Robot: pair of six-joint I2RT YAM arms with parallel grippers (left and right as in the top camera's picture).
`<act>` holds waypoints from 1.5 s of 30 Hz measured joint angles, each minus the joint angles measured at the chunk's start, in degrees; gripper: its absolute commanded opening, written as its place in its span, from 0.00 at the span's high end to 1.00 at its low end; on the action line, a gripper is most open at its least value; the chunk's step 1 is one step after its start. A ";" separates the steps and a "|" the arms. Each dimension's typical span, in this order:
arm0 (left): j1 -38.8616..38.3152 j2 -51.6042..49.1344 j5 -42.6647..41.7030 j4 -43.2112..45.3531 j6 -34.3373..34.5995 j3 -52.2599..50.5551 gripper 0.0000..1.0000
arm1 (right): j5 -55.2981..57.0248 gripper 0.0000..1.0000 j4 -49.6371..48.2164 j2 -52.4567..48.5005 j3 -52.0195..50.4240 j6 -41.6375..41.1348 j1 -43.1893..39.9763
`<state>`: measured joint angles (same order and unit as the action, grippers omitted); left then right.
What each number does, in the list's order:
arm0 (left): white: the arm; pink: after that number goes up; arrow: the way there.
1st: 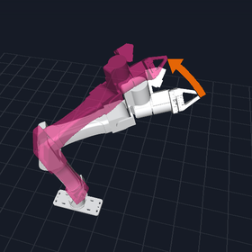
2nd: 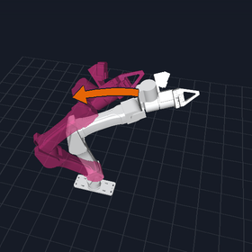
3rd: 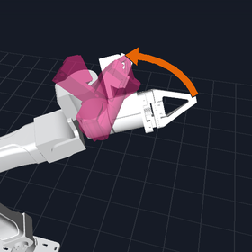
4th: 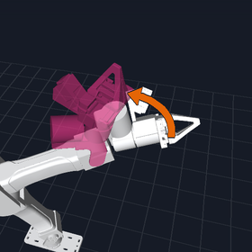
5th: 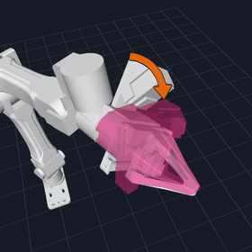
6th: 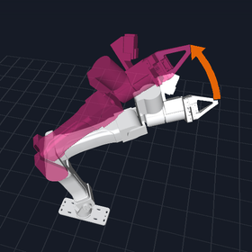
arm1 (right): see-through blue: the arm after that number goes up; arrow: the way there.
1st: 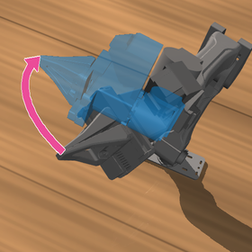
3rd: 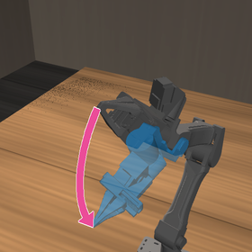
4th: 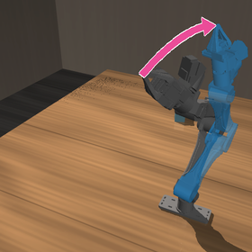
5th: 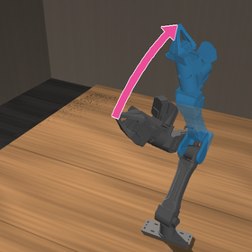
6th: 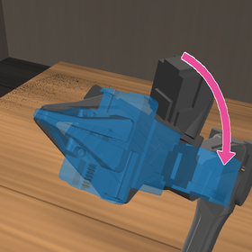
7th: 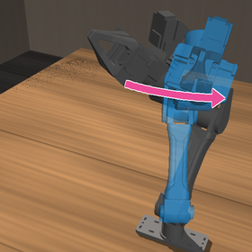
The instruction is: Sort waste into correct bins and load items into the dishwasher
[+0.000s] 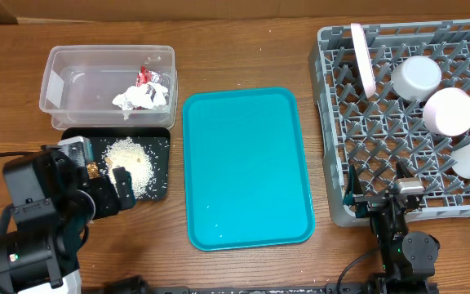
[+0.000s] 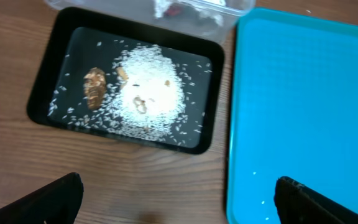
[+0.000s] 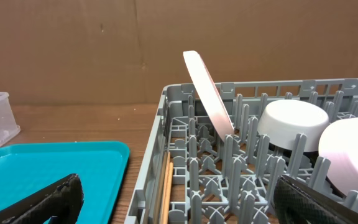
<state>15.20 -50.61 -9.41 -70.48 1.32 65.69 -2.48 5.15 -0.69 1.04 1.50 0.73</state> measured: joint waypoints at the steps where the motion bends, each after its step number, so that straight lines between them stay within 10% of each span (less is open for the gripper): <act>1: -1.27 0.20 -0.02 0.02 0.00 0.00 0.00 | -0.02 0.00 0.00 0.00 0.00 0.00 0.00; 11: -14.53 6.99 5.27 11.47 -0.26 -5.66 0.00 | 0.02 0.00 -0.02 0.00 0.00 -0.02 0.00; 34: -18.23 46.03 8.20 74.31 3.19 -63.25 0.00 | 0.22 0.00 0.00 0.00 0.00 -0.02 0.00; 45: -18.23 49.88 11.87 70.14 1.01 -65.05 0.00 | 0.24 0.00 0.00 0.00 0.00 -0.02 0.00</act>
<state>-3.03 -0.73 2.46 -0.34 2.33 0.64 -2.24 5.15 -0.69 1.04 1.48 0.73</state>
